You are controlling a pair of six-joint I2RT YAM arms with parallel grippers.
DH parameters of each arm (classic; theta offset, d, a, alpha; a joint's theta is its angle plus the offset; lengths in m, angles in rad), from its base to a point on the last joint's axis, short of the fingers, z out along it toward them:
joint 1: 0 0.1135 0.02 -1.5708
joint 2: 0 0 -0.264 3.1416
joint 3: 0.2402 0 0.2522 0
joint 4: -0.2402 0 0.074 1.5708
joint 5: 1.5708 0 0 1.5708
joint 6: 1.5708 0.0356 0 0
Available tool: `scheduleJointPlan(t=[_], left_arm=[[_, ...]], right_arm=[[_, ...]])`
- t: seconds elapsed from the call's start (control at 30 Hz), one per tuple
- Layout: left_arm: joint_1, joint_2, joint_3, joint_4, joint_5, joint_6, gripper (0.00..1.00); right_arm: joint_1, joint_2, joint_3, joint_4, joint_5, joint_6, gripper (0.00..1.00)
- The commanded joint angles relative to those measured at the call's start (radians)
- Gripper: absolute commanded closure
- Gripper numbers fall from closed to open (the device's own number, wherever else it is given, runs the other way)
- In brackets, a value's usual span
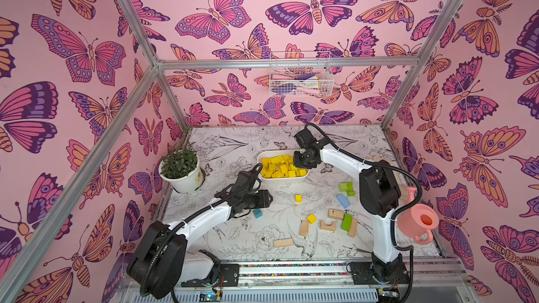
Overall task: Pick out the yellow building blocks
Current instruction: Place the building block in the storage box.
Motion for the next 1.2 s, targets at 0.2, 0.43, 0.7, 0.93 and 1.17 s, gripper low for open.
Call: scheduleJointPlan(t=[0.2, 0.43, 0.7, 0.93, 1.17], left_arm=[[0.01, -0.006, -0.018, 0.009, 0.022, -0.007, 0.44], [0.012, -0.004, -0.018, 0.008, 0.022, -0.007, 0.44], [0.012, 0.005, -0.014, 0.009, 0.022, -0.009, 0.44], [0.012, 0.017, -0.008, 0.008, 0.022, -0.01, 0.44], [0.012, 0.018, -0.007, 0.005, 0.021, -0.01, 0.44]], right_arm=[[-0.008, 0.028, 0.066, -0.072, 0.026, -0.035, 0.54], [-0.009, -0.114, -0.059, -0.063, 0.028, -0.047, 0.47], [-0.007, -0.395, -0.326, -0.025, 0.006, -0.041, 0.47], [0.029, -0.601, -0.547, 0.015, -0.022, -0.006, 0.48], [0.115, -0.685, -0.708, 0.045, -0.021, 0.034, 0.48]])
